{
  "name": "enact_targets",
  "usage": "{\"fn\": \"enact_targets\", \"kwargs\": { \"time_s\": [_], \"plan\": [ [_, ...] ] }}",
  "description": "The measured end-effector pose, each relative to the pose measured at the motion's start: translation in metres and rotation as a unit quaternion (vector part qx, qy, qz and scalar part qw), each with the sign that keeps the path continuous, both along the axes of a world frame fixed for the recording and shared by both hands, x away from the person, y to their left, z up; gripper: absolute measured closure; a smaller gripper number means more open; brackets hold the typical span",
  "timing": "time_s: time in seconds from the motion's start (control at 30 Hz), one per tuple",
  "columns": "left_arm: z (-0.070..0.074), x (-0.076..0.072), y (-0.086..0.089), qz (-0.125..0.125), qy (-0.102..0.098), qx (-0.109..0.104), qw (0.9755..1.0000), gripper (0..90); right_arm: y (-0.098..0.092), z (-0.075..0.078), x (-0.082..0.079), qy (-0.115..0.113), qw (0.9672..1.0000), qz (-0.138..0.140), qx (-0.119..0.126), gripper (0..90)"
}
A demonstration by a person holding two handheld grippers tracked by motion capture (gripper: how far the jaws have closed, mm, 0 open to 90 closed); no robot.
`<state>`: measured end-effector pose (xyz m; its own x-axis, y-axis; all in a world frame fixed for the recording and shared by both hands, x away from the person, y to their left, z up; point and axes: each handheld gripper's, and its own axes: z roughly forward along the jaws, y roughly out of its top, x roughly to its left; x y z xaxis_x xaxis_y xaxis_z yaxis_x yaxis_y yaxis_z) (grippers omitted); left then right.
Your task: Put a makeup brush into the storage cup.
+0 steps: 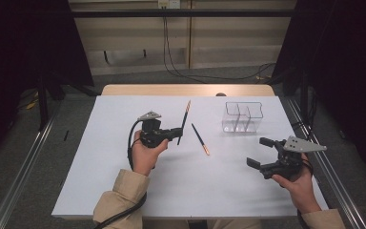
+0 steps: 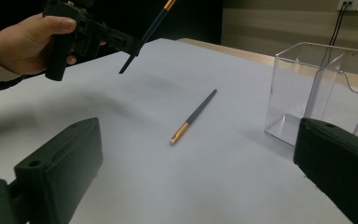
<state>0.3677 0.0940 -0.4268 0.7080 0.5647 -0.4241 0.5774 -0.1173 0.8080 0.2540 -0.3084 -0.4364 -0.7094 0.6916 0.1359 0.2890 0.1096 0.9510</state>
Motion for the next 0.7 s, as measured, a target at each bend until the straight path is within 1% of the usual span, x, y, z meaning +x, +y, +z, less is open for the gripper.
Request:
{"fn": "enact_targets", "kwargs": {
  "time_s": [0.07, 0.1, 0.17, 0.23, 0.27, 0.3, 0.37, 0.43, 0.47, 0.5, 0.53, 0.57, 0.63, 0.67, 0.7],
  "plan": [
    [0.001, -0.003, -0.001, -0.007, -0.008, -0.007, 0.9999, 85.1, 0.001, 0.001, 0.002, 0.002, 1.0, -0.003, 0.006, 0.7],
    [0.001, -0.003, -0.001, -0.007, -0.008, -0.007, 0.9999, 85.0, 0.001, 0.001, 0.002, 0.002, 1.0, -0.003, 0.006, 0.7],
    [0.002, -0.006, -0.002, -0.015, -0.018, -0.02, 0.9995, 85.1, 0.002, 0.002, 0.004, 0.003, 0.9999, -0.004, 0.009, 0.7],
    [0.002, -0.007, -0.002, -0.016, -0.021, -0.02, 0.9995, 85.1, 0.003, 0.003, 0.006, 0.002, 0.9999, -0.006, 0.011, 0.7],
    [0.003, -0.008, -0.003, -0.023, -0.024, -0.033, 0.9989, 85.1, 0.004, 0.004, 0.006, 0.002, 0.9999, -0.006, 0.012, 0.7],
    [0.004, -0.009, -0.004, -0.024, -0.027, -0.037, 0.9987, 85.1, 0.005, 0.004, 0.007, 0.001, 0.9999, -0.006, 0.012, 0.7],
    [0.005, -0.01, -0.005, -0.025, -0.029, -0.038, 0.9985, 85.1, 0.006, 0.004, 0.008, 0.001, 0.9999, -0.006, 0.012, 0.7],
    [0.008, -0.013, -0.008, -0.035, -0.035, -0.052, 0.9974, 85.1, 0.009, 0.006, 0.01, 0.001, 0.9999, -0.005, 0.015, 0.6],
    [0.009, -0.014, -0.009, -0.04, -0.038, -0.055, 0.997, 85.1, 0.011, 0.007, 0.011, 0.0, 0.9999, -0.004, 0.017, 0.6],
    [0.01, -0.014, -0.01, -0.042, -0.044, -0.051, 0.9969, 85.1, 0.012, 0.007, 0.012, -0.001, 0.9999, -0.003, 0.016, 0.7],
    [0.01, -0.014, -0.01, -0.042, -0.044, -0.051, 0.9969, 85.1, 0.012, 0.007, 0.012, -0.001, 0.9999, -0.003, 0.016, 0.7],
    [0.012, -0.016, -0.011, -0.051, -0.047, -0.055, 0.9961, 85.0, 0.015, 0.008, 0.013, 0.002, 0.9998, -0.002, 0.018, 0.7],
    [0.012, -0.017, -0.012, -0.05, -0.048, -0.056, 0.996, 85.1, 0.017, 0.008, 0.014, 0.001, 0.9998, 0.0, 0.018, 0.7],
    [0.011, -0.019, -0.011, -0.057, -0.051, -0.058, 0.9954, 85.0, 0.02, 0.009, 0.016, 0.002, 0.9998, 0.0, 0.021, 0.7],
    [0.011, -0.019, -0.011, -0.057, -0.051, -0.058, 0.9954, 85.0, 0.021, 0.01, 0.016, 0.002, 0.9997, 0.0, 0.023, 0.7]
  ]
}}
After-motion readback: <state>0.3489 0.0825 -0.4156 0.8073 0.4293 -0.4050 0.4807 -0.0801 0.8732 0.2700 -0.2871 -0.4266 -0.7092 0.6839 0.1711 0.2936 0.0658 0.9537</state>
